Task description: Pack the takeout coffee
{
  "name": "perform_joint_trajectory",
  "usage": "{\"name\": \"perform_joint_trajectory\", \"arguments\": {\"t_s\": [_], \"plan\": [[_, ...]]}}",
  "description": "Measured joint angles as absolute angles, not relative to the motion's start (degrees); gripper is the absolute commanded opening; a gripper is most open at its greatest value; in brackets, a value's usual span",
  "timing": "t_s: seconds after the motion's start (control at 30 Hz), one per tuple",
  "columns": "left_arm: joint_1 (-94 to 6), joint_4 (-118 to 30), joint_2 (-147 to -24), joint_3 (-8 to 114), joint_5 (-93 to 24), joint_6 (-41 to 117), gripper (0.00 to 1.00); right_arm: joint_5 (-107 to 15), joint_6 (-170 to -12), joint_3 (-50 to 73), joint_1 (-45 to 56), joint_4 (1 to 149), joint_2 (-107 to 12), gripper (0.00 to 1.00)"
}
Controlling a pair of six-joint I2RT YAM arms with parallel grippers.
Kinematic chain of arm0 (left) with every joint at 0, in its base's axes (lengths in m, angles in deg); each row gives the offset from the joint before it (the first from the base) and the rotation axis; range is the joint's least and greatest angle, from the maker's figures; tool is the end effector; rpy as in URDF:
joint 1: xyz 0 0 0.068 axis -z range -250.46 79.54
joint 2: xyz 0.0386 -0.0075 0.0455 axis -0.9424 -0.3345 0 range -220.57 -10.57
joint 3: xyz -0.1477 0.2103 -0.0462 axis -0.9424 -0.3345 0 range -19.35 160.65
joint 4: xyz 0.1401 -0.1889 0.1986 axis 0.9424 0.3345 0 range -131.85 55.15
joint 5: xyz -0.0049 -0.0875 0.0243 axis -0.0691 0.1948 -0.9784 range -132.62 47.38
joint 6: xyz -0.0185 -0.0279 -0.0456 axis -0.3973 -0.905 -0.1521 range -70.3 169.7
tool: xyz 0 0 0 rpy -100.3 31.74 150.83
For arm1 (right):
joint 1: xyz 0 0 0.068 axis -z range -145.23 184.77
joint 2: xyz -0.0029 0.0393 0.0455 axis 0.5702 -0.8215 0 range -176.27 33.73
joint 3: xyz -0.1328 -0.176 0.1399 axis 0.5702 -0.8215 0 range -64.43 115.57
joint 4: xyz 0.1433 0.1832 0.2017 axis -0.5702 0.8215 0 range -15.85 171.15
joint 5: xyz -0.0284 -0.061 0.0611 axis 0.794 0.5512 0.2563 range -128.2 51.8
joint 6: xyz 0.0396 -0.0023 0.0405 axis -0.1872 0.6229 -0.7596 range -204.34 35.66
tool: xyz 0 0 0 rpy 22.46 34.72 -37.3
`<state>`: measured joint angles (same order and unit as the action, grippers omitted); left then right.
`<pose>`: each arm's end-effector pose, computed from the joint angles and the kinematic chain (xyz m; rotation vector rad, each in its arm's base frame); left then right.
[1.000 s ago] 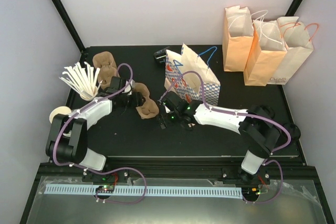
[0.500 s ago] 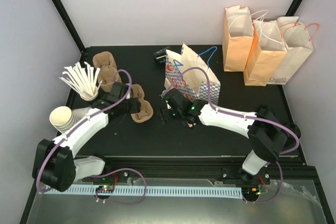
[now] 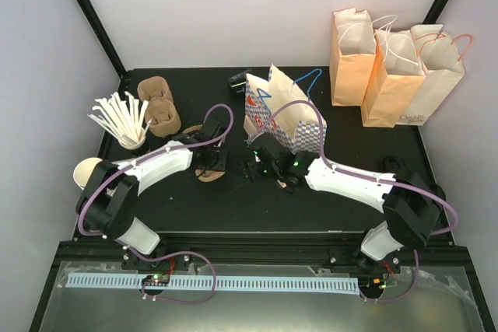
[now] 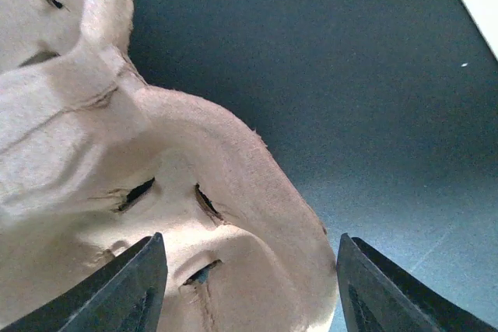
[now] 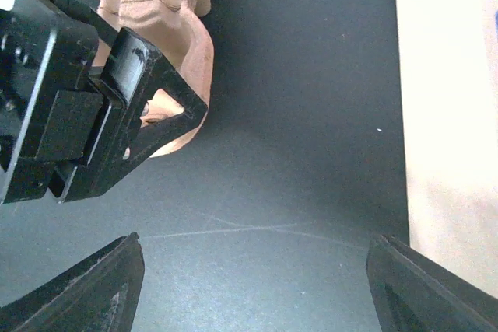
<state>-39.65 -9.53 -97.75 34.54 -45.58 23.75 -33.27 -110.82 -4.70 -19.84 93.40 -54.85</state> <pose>0.2872 -0.1689 0.1504 0.1007 2.7328 -0.2189 0.2206 0.3045 0.1915 -0.5627 2.4153 0.5360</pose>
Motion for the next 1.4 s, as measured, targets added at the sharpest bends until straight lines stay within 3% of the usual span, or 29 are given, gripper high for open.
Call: {"name": "perform_joint_trajectory", "arguments": {"t_s": [0.13, 0.33, 0.4, 0.9, 1.2, 1.4], "plan": [[-39.56, -9.71, -99.47, 34.65, -44.97, 23.75, 0.55, -32.59, -111.30, -6.30, -19.84, 93.29, -53.38, 0.81], [-39.48, -9.38, -100.70, 35.41, -44.69, 23.96, 0.21, -32.24, -111.52, -6.71, -19.84, 92.92, -53.27, 0.81], [-39.34, -8.48, -100.89, 35.78, -44.78, 24.16, 0.16, -32.27, -111.52, -6.71, -19.84, 92.94, -53.27, 0.81], [-39.50, -5.49, -87.10, 34.04, -39.68, 24.40, 0.14, -37.29, -112.63, -4.94, -19.43, 91.34, -58.04, 0.81], [-48.59, -16.75, -79.71, 18.21, -18.77, 22.11, 0.17, -53.23, -122.56, -7.52, -12.43, 78.45, -61.82, 0.75], [-51.50, -24.83, -79.06, 13.31, -8.56, 20.75, 0.18, -59.65, -127.06, -9.27, -10.84, 72.09, -64.07, 0.63]]}}
